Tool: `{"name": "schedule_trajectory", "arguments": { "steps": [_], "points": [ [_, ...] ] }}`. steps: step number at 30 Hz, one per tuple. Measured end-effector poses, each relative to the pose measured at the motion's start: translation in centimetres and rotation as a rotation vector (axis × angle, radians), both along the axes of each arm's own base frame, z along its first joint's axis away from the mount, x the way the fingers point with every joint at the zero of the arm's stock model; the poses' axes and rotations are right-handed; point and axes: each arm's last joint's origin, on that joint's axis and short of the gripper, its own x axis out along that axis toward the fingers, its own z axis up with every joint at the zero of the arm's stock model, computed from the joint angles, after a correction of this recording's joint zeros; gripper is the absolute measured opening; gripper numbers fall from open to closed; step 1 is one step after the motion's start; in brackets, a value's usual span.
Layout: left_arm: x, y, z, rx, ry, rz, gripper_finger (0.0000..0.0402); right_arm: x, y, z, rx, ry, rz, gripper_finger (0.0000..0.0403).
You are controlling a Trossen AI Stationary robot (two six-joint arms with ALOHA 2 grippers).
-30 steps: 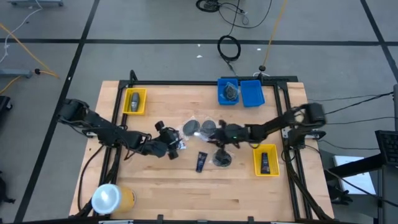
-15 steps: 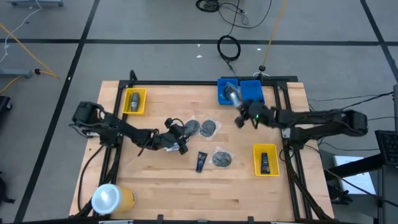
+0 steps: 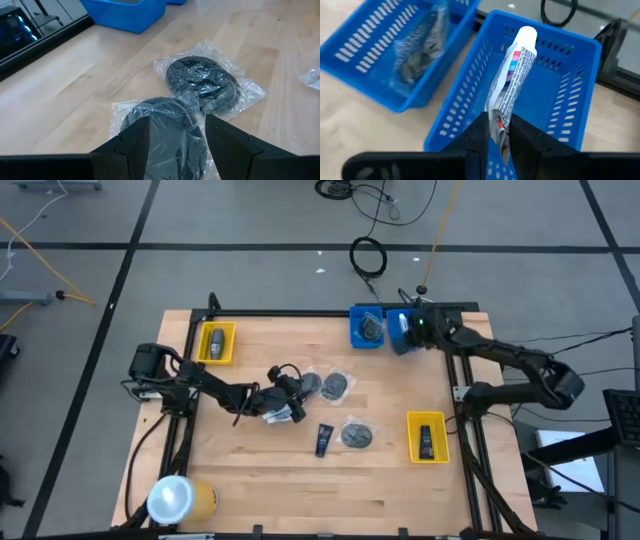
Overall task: Pick & Place Travel size toiletries
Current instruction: Put the white toothpaste into the right blue bin
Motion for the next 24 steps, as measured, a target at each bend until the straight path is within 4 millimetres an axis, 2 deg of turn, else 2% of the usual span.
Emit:
{"name": "schedule_trajectory", "arguments": {
  "steps": [5, 10, 18, 24],
  "points": [
    [0.0, 0.1, 0.0, 0.000, 0.004, 0.004, 0.0188, 0.2, -2.0, -0.8, 0.062, 0.025, -0.029, 0.0054],
    [0.0, 0.0, 0.0, -0.007, 0.002, -0.005, 0.0188, 0.4, -3.1, -2.1, 0.114, 0.065, -0.053, 0.0054],
    [0.0, -0.2, -0.1, -0.010, 0.007, -0.009, 0.0189, 0.5, -3.4, -3.3, 0.156, 0.097, -0.062, 0.0055],
    [0.0, -0.3, -0.1, -0.016, 0.003, -0.011, 0.0188, 0.5, -3.5, -3.2, 0.148, 0.093, -0.063, 0.0070]
  ]
}}
